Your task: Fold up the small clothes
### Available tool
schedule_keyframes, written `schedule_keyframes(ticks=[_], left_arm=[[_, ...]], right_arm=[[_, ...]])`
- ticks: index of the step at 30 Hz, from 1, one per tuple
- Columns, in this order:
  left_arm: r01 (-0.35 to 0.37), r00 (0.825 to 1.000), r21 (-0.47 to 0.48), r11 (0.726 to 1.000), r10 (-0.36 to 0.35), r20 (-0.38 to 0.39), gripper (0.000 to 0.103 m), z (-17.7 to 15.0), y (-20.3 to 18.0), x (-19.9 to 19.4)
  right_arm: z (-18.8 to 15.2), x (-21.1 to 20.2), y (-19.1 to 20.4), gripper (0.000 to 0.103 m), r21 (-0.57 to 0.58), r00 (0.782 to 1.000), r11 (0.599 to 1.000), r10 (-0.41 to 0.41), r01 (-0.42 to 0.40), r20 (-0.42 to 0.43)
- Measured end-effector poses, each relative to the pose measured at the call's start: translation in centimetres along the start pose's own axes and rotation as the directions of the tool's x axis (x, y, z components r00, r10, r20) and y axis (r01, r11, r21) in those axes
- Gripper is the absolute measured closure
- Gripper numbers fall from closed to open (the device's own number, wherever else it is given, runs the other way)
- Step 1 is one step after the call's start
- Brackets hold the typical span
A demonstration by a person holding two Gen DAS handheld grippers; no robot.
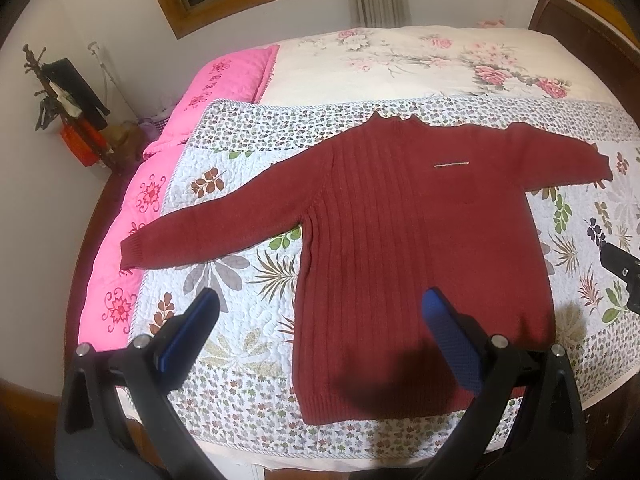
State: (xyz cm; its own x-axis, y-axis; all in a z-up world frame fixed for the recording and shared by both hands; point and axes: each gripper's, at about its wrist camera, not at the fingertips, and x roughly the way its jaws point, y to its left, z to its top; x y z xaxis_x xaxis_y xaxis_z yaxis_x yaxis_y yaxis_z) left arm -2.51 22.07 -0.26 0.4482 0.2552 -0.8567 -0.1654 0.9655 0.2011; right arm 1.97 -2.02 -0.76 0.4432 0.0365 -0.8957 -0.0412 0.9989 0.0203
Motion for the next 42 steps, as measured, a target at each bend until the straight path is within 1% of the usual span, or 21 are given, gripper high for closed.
schedule_keyframes(ticks=[13,16,18,19,21,22,23,24,27,28,31,33,34,37,38,40,42], left_arm=[[-0.013,1.000,-0.007,1.000,0.013,-0.012,0.003,0.0,-0.7,0.3],[-0.013,1.000,-0.015,1.000,0.013,-0.023,0.003,0.2,-1.2,0.9],[-0.002,0.999,-0.021,1.000,0.001,-0.036,0.003,0.7,-1.8,1.8],[0.002,0.999,-0.022,1.000,-0.003,-0.039,0.003,1.2,-2.4,2.4],[0.001,0.999,-0.017,1.000,-0.002,-0.034,0.003,2.2,-3.6,3.2],[-0.001,1.000,-0.010,1.000,0.001,-0.024,0.003,2.9,-4.6,3.6],[-0.003,1.000,-0.003,1.000,0.003,-0.011,0.003,3.6,-5.5,4.0],[-0.006,1.000,0.004,1.000,0.006,0.001,0.003,4.6,-6.8,4.7],[0.013,0.999,-0.001,1.000,-0.013,0.033,0.003,7.3,-10.2,6.4],[0.010,0.999,-0.007,1.000,-0.010,0.042,0.003,8.3,-11.4,7.0],[0.044,0.997,-0.047,0.998,-0.041,0.061,0.003,11.3,-14.8,9.2],[0.066,0.996,-0.070,0.995,-0.061,0.068,0.003,13.2,-17.2,10.8],[0.075,0.995,-0.078,0.994,-0.069,0.069,0.003,14.0,-18.4,11.6],[0.093,0.994,-0.090,0.992,-0.087,0.068,0.003,16.3,-22.1,14.0],[0.098,0.994,-0.086,0.991,-0.093,0.063,0.003,17.1,-23.8,14.8],[0.099,0.994,-0.086,0.991,-0.095,0.058,0.003,18.1,-25.6,15.9],[0.107,0.993,-0.091,0.990,-0.103,0.048,0.003,18.9,-27.5,17.0]], right_arm=[[0.2,0.8,-0.7,0.004,0.003,1.000,1.000,0.015,-0.015,-0.009],[0.4,1.6,-1.7,0.004,0.016,0.999,0.999,0.043,-0.043,-0.003],[0.7,2.4,-3.3,0.004,0.048,0.995,0.994,0.095,-0.095,0.009],[1.0,2.9,-4.5,0.004,0.075,0.991,0.989,0.129,-0.131,0.029],[1.5,3.7,-7.1,0.004,0.131,0.982,0.976,0.166,-0.176,0.086],[2.1,4.2,-9.2,0.004,0.174,0.979,0.967,0.167,-0.186,0.120],[2.7,4.8,-10.7,0.004,0.204,0.979,0.962,0.154,-0.180,0.133],[3.7,5.8,-12.7,0.004,0.224,0.984,0.963,0.121,-0.149,0.134],[6.7,8.8,-17.1,0.004,0.200,0.996,0.979,0.030,-0.046,0.083],[7.9,10.2,-19.2,0.004,0.204,0.997,0.978,0.027,-0.042,0.076],[11.1,14.4,-25.9,0.004,0.260,0.999,0.965,0.012,-0.020,0.032],[12.5,16.6,-29.5,0.004,0.270,1.000,0.963,-0.003,0.001,0.008],[13.7,18.3,-31.9,0.004,0.272,1.000,0.962,-0.020,0.023,-0.015],[15.9,22.0,-37.1,0.004,0.285,0.997,0.957,-0.026,0.045,-0.071],[16.5,22.9,-38.5,0.004,0.287,0.996,0.957,-0.025,0.048,-0.084],[17.7,24.8,-40.7,0.004,0.276,0.994,0.959,-0.033,0.062,-0.106],[18.4,26.0,-42.0,0.004,0.262,0.992,0.962,-0.040,0.070,-0.118]])
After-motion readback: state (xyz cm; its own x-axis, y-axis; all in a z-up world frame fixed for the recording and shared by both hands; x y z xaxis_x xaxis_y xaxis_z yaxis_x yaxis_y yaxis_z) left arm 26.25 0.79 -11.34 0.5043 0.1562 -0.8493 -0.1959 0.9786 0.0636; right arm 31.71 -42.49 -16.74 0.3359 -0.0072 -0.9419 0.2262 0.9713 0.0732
